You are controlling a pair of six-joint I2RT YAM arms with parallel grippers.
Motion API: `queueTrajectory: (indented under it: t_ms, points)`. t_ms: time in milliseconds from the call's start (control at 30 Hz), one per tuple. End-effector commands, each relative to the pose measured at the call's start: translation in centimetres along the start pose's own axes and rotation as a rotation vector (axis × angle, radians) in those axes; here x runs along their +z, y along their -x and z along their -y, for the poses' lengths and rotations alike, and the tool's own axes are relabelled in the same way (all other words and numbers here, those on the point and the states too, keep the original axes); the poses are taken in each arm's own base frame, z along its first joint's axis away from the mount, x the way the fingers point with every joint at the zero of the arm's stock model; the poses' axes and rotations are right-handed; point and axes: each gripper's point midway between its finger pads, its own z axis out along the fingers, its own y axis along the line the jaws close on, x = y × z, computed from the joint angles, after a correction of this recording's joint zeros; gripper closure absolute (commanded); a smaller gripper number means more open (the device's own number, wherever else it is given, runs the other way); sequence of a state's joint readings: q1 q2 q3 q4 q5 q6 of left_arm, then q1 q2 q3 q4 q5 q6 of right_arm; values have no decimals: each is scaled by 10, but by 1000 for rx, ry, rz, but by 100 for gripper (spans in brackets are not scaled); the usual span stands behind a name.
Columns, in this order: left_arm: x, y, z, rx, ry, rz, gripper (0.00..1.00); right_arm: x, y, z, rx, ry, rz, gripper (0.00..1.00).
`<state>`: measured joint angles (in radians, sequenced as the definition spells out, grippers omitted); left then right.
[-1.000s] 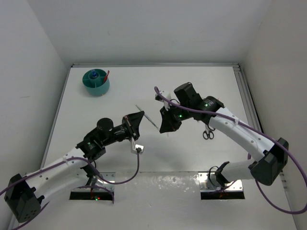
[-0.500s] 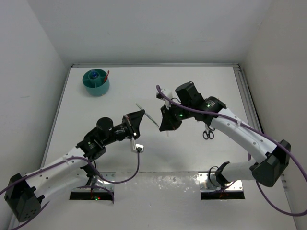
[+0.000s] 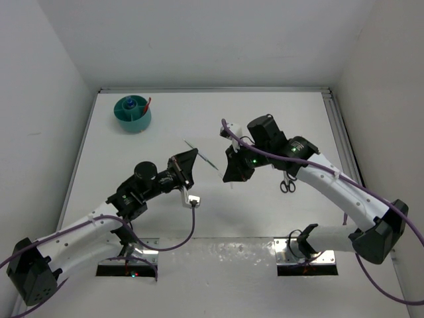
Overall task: Sort the stationery into containers
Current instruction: Close the pen cap on the pen.
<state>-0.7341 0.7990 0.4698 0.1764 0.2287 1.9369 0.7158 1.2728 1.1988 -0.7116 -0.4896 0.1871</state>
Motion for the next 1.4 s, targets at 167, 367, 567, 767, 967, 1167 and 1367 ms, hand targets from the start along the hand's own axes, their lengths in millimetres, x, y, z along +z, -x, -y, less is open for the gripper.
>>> queueTrajectory:
  t_ms: [167,367,567,767,967,1167,1367]
  points:
    - [-3,1,-24,31,74,5,100,1,9,0,-22,2,29,100]
    - [-5,4,-19,23,55,20,100,0,12,5,-18,-8,37,100]
    - [-4,6,-17,16,54,30,100,2,14,6,-17,-2,42,100]
    - [-2,9,-13,9,48,43,100,3,17,5,-16,1,47,100]
    - [0,11,-15,9,58,56,100,3,19,5,-19,1,51,100]
    - [-1,15,-13,4,53,72,100,4,20,7,-18,-3,55,100]
    - [1,21,-12,16,53,95,100,5,26,7,-17,-3,69,100]
